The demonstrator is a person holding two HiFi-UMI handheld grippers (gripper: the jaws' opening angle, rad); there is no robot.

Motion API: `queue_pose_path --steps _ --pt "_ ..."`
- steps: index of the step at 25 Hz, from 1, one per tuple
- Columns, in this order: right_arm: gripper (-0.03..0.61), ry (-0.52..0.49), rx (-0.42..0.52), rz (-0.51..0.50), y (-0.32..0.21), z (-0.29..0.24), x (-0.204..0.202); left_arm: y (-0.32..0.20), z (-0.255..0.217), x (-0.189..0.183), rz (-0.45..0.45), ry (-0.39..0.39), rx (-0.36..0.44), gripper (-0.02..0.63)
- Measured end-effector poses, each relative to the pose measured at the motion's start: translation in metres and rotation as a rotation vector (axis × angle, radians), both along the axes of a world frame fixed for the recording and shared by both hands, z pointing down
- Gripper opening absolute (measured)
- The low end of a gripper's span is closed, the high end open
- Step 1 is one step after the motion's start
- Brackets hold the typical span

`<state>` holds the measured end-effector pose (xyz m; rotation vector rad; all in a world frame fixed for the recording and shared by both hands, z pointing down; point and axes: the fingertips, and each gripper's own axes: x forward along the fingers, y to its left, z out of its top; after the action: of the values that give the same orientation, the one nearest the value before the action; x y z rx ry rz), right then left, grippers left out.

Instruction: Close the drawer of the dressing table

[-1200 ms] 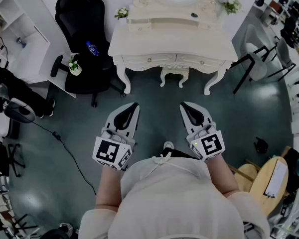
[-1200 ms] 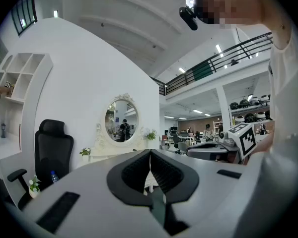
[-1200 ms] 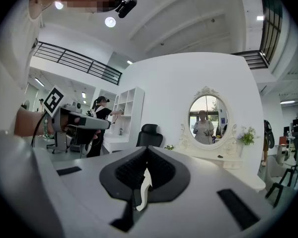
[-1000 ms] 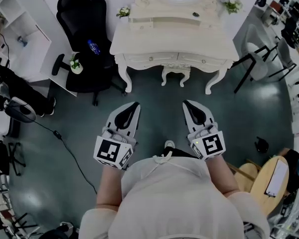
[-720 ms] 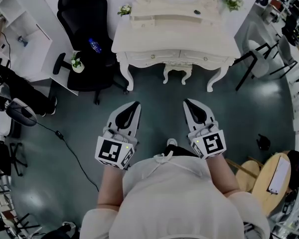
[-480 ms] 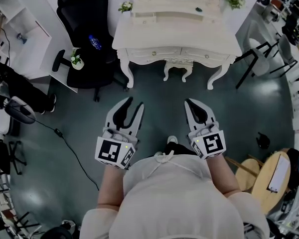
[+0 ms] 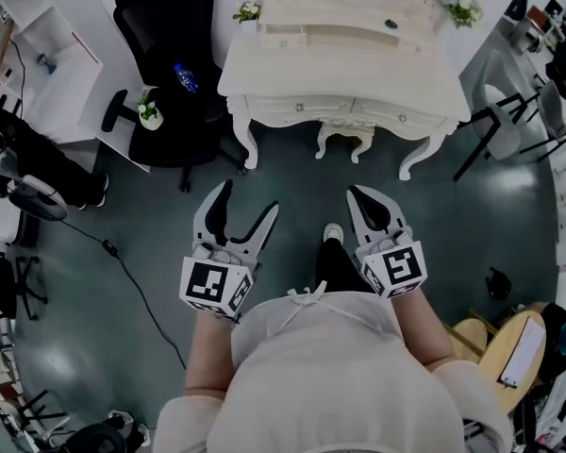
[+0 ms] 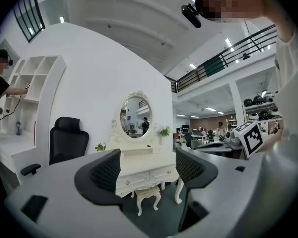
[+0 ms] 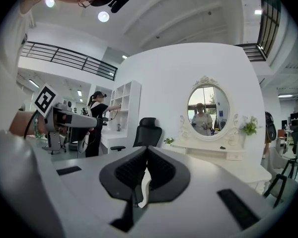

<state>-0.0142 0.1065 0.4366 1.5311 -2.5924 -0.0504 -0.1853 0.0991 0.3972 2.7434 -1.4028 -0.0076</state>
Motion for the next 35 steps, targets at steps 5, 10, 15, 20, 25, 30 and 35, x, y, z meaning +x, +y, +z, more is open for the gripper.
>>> queue_pose_path --steps 5,10,15,20,25,30,35 --pt "0.006 0.003 -0.028 -0.067 -0.060 0.010 0.011 -0.053 0.009 0.011 -0.058 -0.017 -0.019 0.347" --pt "0.006 -0.004 -0.030 -0.102 -0.139 0.000 0.045 -0.122 0.006 0.041 -0.107 -0.028 -0.029 0.345" --pt "0.006 -0.018 -0.017 -0.139 -0.222 -0.010 0.088 -0.201 0.009 0.082 -0.149 -0.024 -0.051 0.345" --pt "0.006 -0.016 -0.027 -0.139 -0.260 -0.010 0.115 -0.238 0.010 0.108 -0.164 -0.026 -0.068 0.345" --pt "0.006 -0.026 -0.046 -0.152 -0.294 -0.003 0.123 -0.276 0.020 0.120 -0.178 -0.038 -0.103 0.347" --pt "0.006 -0.013 -0.030 -0.162 -0.346 0.005 0.126 -0.332 0.047 0.132 -0.165 -0.069 -0.158 0.347" --pt "0.006 0.007 -0.056 -0.144 -0.403 0.014 0.129 -0.399 0.064 0.138 -0.141 -0.059 -0.206 0.347"
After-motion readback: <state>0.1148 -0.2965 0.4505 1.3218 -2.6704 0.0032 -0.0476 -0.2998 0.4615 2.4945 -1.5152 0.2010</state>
